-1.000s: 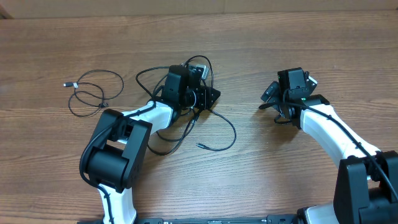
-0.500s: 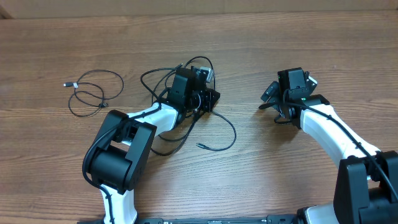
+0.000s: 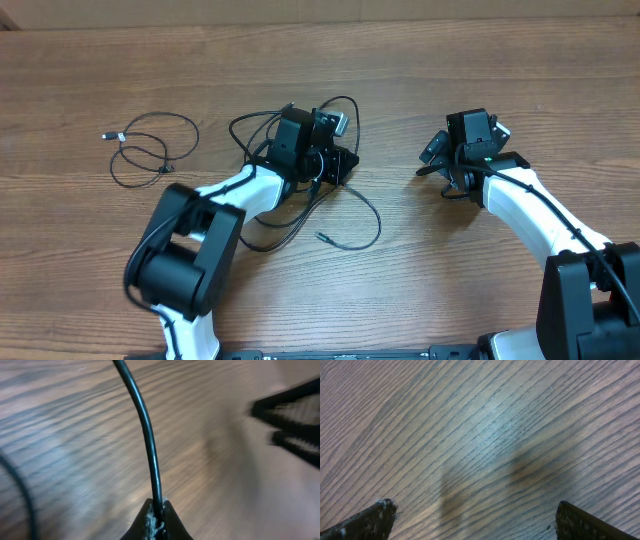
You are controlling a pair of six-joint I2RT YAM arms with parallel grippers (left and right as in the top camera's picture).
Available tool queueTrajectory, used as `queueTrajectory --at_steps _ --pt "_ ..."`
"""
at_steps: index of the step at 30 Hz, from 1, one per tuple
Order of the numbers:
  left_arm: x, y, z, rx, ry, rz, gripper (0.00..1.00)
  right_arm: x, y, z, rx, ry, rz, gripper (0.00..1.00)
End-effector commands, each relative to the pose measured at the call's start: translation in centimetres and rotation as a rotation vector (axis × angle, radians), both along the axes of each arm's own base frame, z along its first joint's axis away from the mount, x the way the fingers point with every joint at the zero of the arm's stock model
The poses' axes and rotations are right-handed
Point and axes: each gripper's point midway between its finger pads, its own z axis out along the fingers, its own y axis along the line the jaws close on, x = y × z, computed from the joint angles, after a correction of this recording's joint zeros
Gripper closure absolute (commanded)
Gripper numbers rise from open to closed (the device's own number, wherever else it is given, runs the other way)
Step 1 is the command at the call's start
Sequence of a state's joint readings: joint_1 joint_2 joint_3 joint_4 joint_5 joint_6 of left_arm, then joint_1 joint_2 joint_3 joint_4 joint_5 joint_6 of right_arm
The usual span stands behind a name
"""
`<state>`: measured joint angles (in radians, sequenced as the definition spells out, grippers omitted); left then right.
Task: Untangle cables
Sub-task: 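Raise the left gripper high, lifting the cable up off the table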
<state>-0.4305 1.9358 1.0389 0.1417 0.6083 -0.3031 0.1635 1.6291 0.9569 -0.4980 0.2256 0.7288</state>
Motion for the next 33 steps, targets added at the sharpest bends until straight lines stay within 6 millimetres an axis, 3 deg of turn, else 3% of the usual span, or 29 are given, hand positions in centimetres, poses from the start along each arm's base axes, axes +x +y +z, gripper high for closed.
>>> queueTrajectory --at_steps 1,7,12,18,20,24,26,28,33 --pt "-2.3 -1.1 5.7 -0.112 -0.026 -0.116 0.96 0.0 -0.3 -0.2 -0.015 0.002 -0.009 0.00" --pt "-4.3 -0.2 11.0 -0.128 -0.061 -0.121 0.96 0.0 -0.3 -0.2 -0.015 0.002 -0.009 0.00" --pt "-5.4 0.7 18.3 -0.178 -0.242 -0.102 0.96 0.0 -0.3 -0.2 -0.015 0.002 -0.009 0.00" --pt "-4.6 2.9 28.0 -0.235 -0.590 0.045 0.96 0.0 -0.3 -0.2 -0.015 0.002 -0.009 0.00" --pt "-4.6 3.3 29.7 -0.256 -0.652 0.066 0.96 0.0 -0.3 -0.2 -0.015 0.002 -0.009 0.00" --pt "-5.3 3.8 35.2 -0.353 -0.856 0.085 0.96 0.0 -0.3 -0.2 -0.015 0.002 -0.009 0.00" --pt "-5.6 4.0 37.1 -0.392 -0.934 0.089 0.96 0.0 -0.3 -0.2 -0.015 0.002 -0.009 0.00" --pt "-5.4 4.4 37.8 -0.399 -0.963 0.116 0.95 0.0 -0.3 -0.2 -0.015 0.002 -0.009 0.00" --pt "-3.7 5.6 37.4 -0.326 -0.985 0.226 0.96 0.0 -0.3 -0.2 -0.015 0.002 -0.009 0.00"
